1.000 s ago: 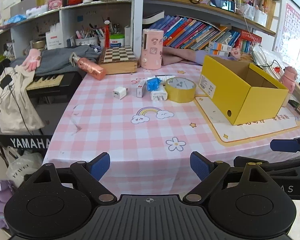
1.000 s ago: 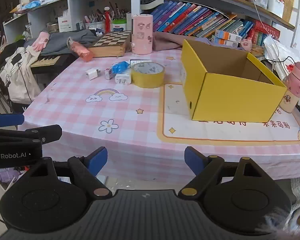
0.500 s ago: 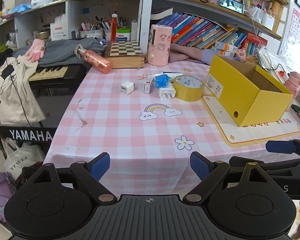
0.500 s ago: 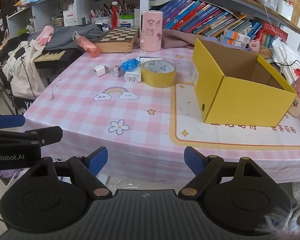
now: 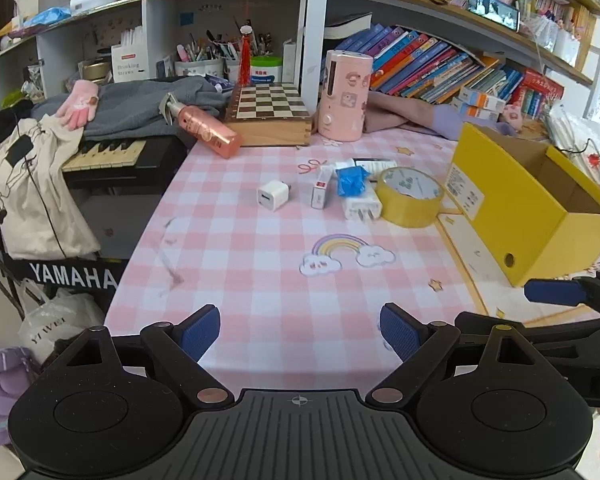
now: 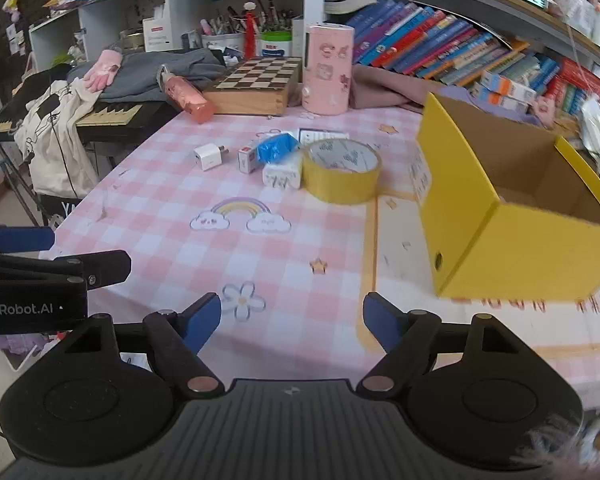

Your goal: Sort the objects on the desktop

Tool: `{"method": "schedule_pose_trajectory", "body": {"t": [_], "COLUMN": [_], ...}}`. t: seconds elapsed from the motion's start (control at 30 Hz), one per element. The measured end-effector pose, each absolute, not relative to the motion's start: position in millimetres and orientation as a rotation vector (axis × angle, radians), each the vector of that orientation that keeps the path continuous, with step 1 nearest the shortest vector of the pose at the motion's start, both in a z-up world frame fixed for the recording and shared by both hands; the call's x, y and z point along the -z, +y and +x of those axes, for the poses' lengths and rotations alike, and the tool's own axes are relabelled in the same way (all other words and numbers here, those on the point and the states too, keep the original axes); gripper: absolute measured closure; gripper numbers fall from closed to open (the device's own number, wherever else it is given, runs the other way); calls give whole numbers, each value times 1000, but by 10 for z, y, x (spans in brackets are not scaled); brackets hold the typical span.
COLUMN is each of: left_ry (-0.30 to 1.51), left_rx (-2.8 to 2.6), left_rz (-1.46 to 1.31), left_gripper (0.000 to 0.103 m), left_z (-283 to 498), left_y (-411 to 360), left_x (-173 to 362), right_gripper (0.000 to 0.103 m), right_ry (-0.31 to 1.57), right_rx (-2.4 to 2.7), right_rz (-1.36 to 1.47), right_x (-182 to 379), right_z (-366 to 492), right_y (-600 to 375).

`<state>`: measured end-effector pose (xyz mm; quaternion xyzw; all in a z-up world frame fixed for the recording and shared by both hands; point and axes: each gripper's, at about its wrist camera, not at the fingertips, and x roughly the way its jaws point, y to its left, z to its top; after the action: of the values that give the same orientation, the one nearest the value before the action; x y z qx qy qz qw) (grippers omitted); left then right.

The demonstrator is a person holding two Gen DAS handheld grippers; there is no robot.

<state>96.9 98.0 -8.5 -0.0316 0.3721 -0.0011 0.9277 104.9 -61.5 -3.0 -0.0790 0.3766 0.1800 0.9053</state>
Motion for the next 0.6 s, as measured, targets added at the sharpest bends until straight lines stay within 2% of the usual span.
{"method": "schedule_pose_trajectory", "body": {"t": [0.2,0.6], "left_ry": [758,777], "left_rx": [-22,-82], "left_rz": [-40,-53], "left_gripper": [13,14], "left_z": [1283,1820], "left_y": [987,1103], "left_x": [72,153], "right_gripper": [29,29], "right_ry": [765,770], "right_rx": [-382,-384], "right_rz": [-157,-155], "right_x": [54,134], "right_z": [1406,1952], "right_y": [-549,-459]}}
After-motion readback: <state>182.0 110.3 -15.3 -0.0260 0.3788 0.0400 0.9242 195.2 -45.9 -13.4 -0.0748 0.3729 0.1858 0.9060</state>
